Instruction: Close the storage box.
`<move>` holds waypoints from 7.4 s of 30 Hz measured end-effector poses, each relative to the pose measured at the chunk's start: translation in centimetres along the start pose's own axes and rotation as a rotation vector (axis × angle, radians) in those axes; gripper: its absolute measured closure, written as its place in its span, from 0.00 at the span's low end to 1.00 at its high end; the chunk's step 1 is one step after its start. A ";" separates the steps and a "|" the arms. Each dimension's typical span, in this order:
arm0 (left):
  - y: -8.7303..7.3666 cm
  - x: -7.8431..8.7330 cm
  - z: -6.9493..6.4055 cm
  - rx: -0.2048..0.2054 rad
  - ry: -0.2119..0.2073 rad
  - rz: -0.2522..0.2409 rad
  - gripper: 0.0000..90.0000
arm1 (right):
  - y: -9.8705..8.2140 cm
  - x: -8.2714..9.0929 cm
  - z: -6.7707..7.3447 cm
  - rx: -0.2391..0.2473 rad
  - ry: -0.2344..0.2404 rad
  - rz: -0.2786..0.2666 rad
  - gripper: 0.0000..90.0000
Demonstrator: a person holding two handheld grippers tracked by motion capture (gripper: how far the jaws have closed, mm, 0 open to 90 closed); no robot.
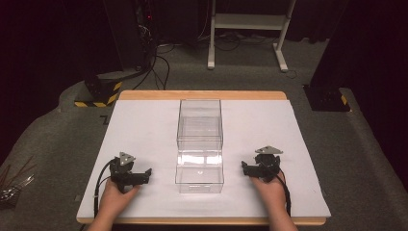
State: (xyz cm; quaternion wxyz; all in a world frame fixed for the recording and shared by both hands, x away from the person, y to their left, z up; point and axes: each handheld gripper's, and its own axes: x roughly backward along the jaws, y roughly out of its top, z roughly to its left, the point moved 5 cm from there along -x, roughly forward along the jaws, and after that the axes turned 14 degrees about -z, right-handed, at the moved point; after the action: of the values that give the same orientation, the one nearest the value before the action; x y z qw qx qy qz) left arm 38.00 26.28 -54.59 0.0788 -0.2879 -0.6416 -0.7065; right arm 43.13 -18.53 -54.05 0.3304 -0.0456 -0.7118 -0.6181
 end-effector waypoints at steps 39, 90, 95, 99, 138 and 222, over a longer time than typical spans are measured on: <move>0.0 0.0 0.0 -0.001 0.000 0.001 0.01 | 0.4 0.6 0.4 0.038 0.015 -0.036 0.11; 0.0 0.0 0.0 0.000 -0.001 0.002 0.01 | 4.3 5.8 4.7 0.083 0.124 -0.228 0.12; 0.0 0.0 0.0 0.000 -0.001 0.002 0.01 | 4.7 6.3 5.6 0.085 0.146 -0.245 0.12; 0.0 0.0 0.0 0.000 -0.001 0.002 0.01 | 4.9 6.6 6.1 0.093 0.160 -0.256 0.12; 0.0 0.0 0.0 0.000 -0.002 0.002 0.01 | 5.1 9.3 11.2 0.081 0.363 -0.310 0.15; 0.0 0.0 0.0 0.001 -0.003 0.003 0.01 | 5.0 6.2 11.3 0.088 0.298 -0.289 0.14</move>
State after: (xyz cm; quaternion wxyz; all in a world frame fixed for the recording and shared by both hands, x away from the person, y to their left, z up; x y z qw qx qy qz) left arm 38.02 26.29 -54.58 0.0790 -0.2897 -0.6417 -0.7057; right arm 36.01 -9.25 -46.76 0.3414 0.1634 -0.6805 -0.6275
